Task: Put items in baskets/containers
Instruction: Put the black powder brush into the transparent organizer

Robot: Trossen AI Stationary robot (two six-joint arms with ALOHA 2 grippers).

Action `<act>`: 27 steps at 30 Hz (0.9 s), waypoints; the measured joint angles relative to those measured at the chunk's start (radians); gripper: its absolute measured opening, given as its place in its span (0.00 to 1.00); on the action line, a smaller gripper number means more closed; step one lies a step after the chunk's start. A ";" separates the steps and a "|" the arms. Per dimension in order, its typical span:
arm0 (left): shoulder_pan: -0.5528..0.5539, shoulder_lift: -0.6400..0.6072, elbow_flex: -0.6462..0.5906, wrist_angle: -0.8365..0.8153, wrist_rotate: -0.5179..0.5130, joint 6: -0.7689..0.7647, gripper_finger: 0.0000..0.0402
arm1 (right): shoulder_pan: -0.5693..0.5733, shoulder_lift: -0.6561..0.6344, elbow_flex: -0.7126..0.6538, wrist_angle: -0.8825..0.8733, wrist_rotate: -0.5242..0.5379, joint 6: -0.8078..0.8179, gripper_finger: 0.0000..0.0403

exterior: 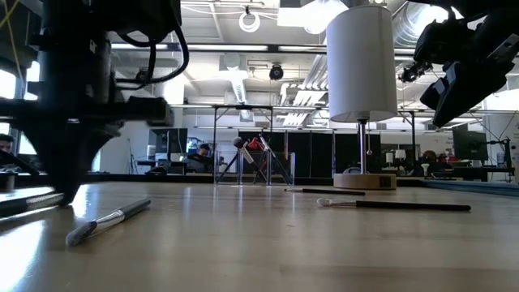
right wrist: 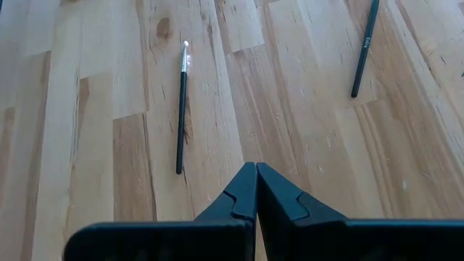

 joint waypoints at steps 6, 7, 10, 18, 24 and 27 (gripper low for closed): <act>0.001 -0.094 0.082 -0.166 -0.246 0.055 0.01 | 0.000 0.000 0.000 0.000 0.000 0.000 0.00; 0.001 -0.114 0.095 -0.193 -0.294 0.077 0.01 | 0.000 0.000 0.000 0.001 0.002 0.000 0.00; 0.017 -0.175 0.125 -0.254 -0.468 0.142 0.01 | 0.000 0.000 0.000 0.004 0.003 0.004 0.00; 0.254 -0.314 0.128 -0.128 -0.620 0.655 0.00 | 0.000 0.000 0.000 0.053 0.063 0.038 0.00; 0.566 -0.324 0.128 0.245 -0.390 1.289 0.00 | -0.006 0.001 0.000 0.061 0.165 0.089 0.00; 0.705 -0.323 0.129 0.383 -0.261 1.496 0.00 | -0.014 0.001 0.000 0.067 0.211 0.134 0.00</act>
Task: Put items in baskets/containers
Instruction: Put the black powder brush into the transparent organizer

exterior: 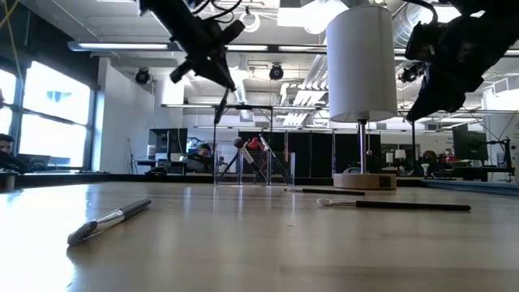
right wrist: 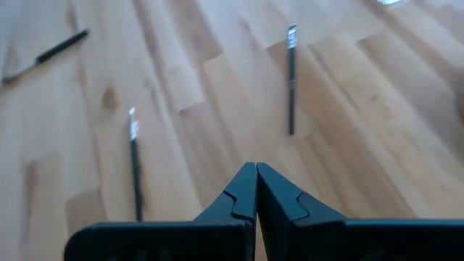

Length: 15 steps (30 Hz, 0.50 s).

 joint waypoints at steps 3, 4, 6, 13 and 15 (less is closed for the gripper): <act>0.109 0.023 0.000 0.110 0.114 0.170 0.00 | -0.010 0.000 0.000 0.009 0.045 0.050 0.00; 0.142 0.026 -0.001 0.132 0.153 0.218 0.00 | -0.014 0.000 0.000 0.011 0.063 0.067 0.00; 0.207 0.036 0.000 0.211 0.242 0.309 0.00 | -0.022 0.000 0.000 0.016 0.099 0.093 0.00; 0.365 0.087 0.000 0.333 0.449 0.500 0.00 | -0.052 0.000 0.000 0.059 0.185 0.158 0.00; 0.395 0.111 0.000 0.333 0.458 0.531 0.00 | -0.060 0.000 0.000 0.062 0.192 0.174 0.00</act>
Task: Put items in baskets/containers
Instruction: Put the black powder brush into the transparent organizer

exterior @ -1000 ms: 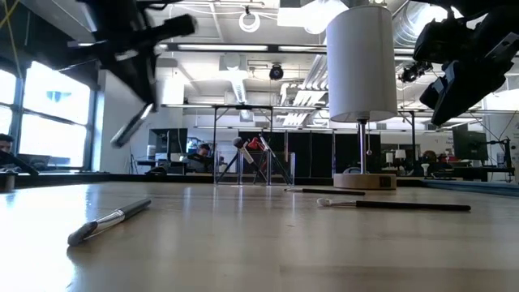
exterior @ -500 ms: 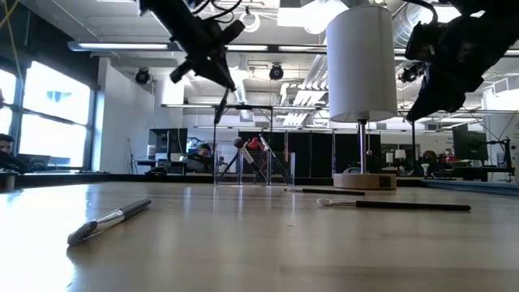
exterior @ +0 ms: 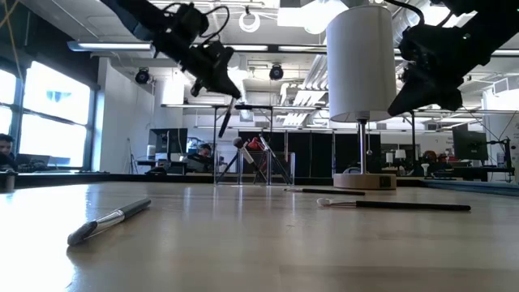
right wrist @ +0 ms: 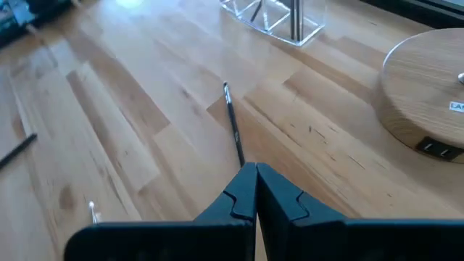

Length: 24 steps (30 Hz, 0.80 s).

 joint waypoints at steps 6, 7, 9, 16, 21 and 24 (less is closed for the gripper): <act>0.075 0.081 -0.001 0.117 0.180 0.044 0.00 | -0.023 0.000 0.000 0.009 0.003 0.044 0.00; 0.081 0.098 -0.001 0.132 0.190 0.045 0.00 | -0.027 0.000 0.000 0.009 0.004 0.055 0.00; 0.088 0.130 -0.001 0.159 0.214 0.058 0.00 | -0.033 0.000 0.000 0.014 0.004 0.072 0.00; 0.085 0.197 0.000 0.230 0.330 0.114 0.00 | -0.042 0.000 0.000 0.032 0.006 0.097 0.00; 0.086 0.220 -0.037 0.286 0.346 0.120 0.00 | -0.042 0.000 0.000 0.040 0.020 0.118 0.00; 0.087 0.219 -0.100 0.380 0.352 0.116 0.00 | -0.042 0.000 0.000 0.040 0.029 0.140 0.00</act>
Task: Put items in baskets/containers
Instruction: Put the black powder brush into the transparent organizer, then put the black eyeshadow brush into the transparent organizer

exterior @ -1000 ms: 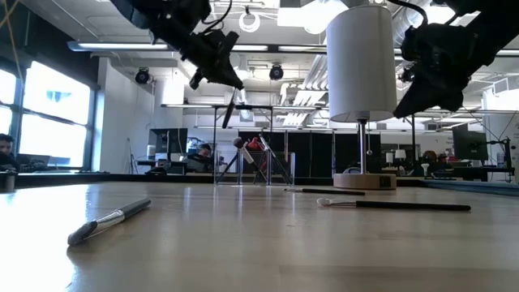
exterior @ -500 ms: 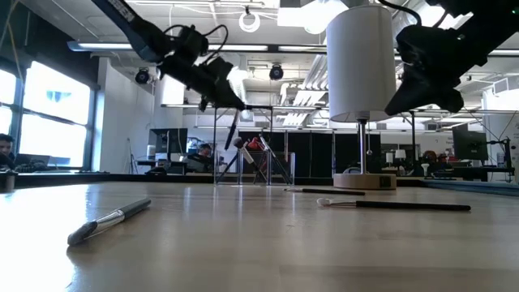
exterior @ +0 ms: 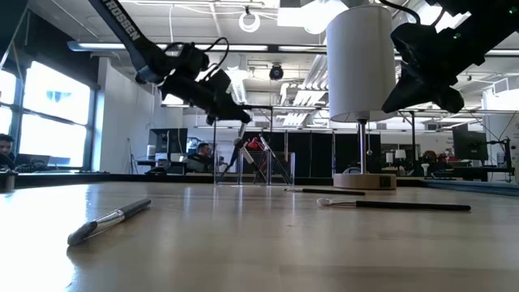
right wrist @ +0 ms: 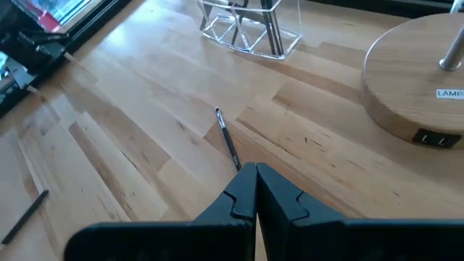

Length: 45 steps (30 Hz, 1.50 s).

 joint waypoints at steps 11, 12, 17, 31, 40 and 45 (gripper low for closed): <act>-0.030 0.000 -0.048 0.045 -0.043 0.002 0.10 | -0.002 0.000 0.000 0.002 0.017 0.009 0.00; -0.032 0.000 -0.048 0.043 -0.065 0.003 0.11 | -0.006 0.000 0.000 0.002 0.017 0.009 0.00; -0.034 0.000 -0.048 0.044 -0.061 0.008 0.21 | -0.035 0.000 0.000 0.002 0.017 -0.002 0.00; -0.053 -0.224 -0.048 -0.052 -0.228 -0.007 0.36 | -0.071 0.000 0.000 0.003 0.004 -0.068 0.00; -0.234 -0.448 -0.048 -0.421 -0.549 -0.226 0.36 | -0.071 0.000 0.000 0.018 -0.101 -0.183 0.00; -0.391 -0.496 -0.048 -0.605 -0.628 -0.416 0.28 | -0.071 0.000 0.000 0.019 -0.128 -0.186 0.00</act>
